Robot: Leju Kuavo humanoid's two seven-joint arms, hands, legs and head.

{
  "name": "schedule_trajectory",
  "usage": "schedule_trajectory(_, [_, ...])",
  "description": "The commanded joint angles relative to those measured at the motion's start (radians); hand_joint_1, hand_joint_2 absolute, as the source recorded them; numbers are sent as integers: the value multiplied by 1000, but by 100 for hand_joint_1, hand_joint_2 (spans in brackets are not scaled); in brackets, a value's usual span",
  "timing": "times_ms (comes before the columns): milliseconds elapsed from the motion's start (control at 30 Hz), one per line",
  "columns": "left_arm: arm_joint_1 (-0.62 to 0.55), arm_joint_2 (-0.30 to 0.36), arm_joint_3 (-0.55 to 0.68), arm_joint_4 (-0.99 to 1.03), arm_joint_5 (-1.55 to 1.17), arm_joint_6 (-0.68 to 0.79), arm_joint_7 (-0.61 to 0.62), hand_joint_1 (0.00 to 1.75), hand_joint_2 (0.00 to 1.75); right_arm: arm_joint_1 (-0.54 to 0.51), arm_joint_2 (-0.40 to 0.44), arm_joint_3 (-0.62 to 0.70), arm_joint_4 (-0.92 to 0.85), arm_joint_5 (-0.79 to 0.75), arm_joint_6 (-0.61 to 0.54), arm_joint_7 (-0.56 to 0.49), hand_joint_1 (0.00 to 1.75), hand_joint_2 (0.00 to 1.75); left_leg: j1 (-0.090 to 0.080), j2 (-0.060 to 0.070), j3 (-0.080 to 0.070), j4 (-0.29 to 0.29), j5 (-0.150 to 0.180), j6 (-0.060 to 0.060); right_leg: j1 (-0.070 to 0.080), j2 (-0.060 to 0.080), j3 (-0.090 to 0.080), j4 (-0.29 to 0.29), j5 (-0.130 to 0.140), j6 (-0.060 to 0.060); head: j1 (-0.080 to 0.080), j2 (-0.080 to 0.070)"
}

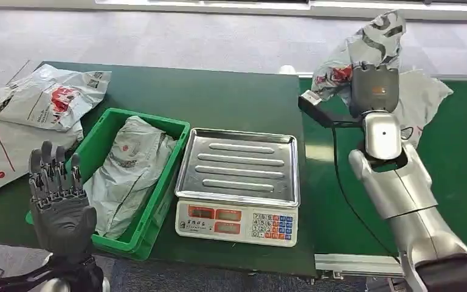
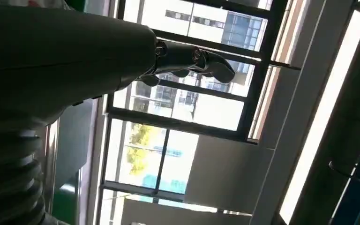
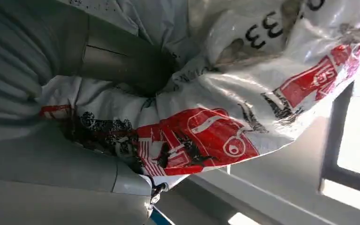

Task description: Moved the parcel from conveyor to table for the left to box.

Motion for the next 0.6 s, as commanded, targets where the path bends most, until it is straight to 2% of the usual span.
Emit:
schedule_trajectory(33, [-53, 20, -31, 106, 4, -20, -6, 0, 175, -82, 232, 171, 121, -116, 72, -278, 175, 175, 0, 9, 4, -3, 0, -1, 0, 9, 1, -2, 2, -2, 0, 0])
schedule_trajectory(67, [-74, 23, -37, 131, 3, -27, -8, 0, 175, -78, 273, 203, 159, -147, 86, -330, 175, 175, 0, 7, 4, -2, 0, -1, 1, 7, 2, -2, 2, -2, 0, 0])
schedule_trajectory(100, [-87, 24, -39, 148, 3, -30, -10, 0, 175, -78, 292, 221, 184, -146, 79, -317, 175, 175, 1, 9, 7, -4, 0, -2, 1, 9, 3, -3, 3, -3, 0, 0])
schedule_trajectory(233, [-93, 25, -39, 152, 4, -33, -13, 0, 175, -84, 288, 238, 200, -157, 62, -307, 175, 175, 1, 5, 6, -4, 1, -2, 1, 5, 2, -2, 2, -3, 0, 0])
schedule_trajectory(300, [-109, 24, -43, 164, 8, -35, -12, 0, 175, -83, 309, 280, 231, -231, 135, -446, 175, 175, 2, 0, 4, -2, 2, -2, 3, 0, 2, -2, 1, -3, 0, 0])
schedule_trajectory(400, [-139, 29, -55, 193, 10, -25, -5, 0, 175, -86, 411, 398, 391, -280, 131, -514, 175, 175, 4, 3, 6, -3, 1, -3, 4, 2, 4, -3, 1, -3, 0, 0])
schedule_trajectory(533, [-124, 33, -63, 189, 14, -6, -13, 0, 175, -85, 447, 474, 460, -329, 102, -526, 175, 175, 4, 9, 8, -6, 1, -4, 4, 9, 3, -4, 3, -6, 0, 0])
schedule_trajectory(600, [-103, 28, -62, 168, 14, -5, -13, 0, 175, -81, 447, 482, 453, -350, 104, -533, 175, 175, 4, 3, 4, -2, 1, -4, 4, 4, 1, -1, 1, -5, 0, 0])
